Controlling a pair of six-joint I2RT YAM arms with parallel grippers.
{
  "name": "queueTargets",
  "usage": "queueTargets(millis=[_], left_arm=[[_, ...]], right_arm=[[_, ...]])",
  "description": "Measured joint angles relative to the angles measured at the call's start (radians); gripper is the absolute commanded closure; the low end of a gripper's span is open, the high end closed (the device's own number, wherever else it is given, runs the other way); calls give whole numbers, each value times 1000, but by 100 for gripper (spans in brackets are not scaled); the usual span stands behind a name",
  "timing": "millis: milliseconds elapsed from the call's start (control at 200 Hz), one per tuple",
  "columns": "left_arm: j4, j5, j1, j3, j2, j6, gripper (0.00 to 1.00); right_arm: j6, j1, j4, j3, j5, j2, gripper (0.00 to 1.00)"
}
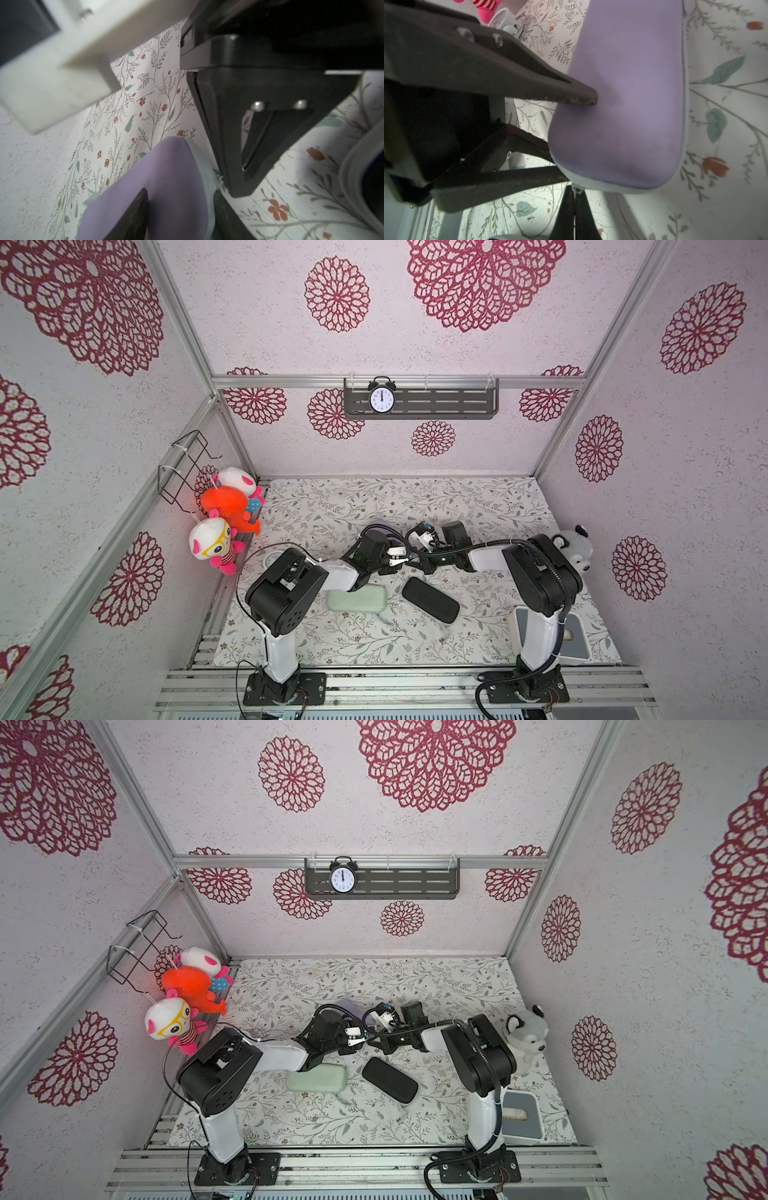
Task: Put umbrellas into zippered umbrella sleeves
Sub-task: Adjust the umbrella sleeve at the center of the board.
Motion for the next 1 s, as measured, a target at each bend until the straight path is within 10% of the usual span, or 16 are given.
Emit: queueTargets(millis=[365, 710, 1001], left_arm=[[57, -26, -2, -73, -53, -68, 8], [277, 48, 151, -265, -223, -323, 2], [-38, -42, 320, 269, -39, -714, 0]], right_arm=[[72, -14, 34, -1, -44, 28, 100], [69, -26, 24, 1, -40, 31, 100], [63, -27, -10, 3, 28, 31, 100]])
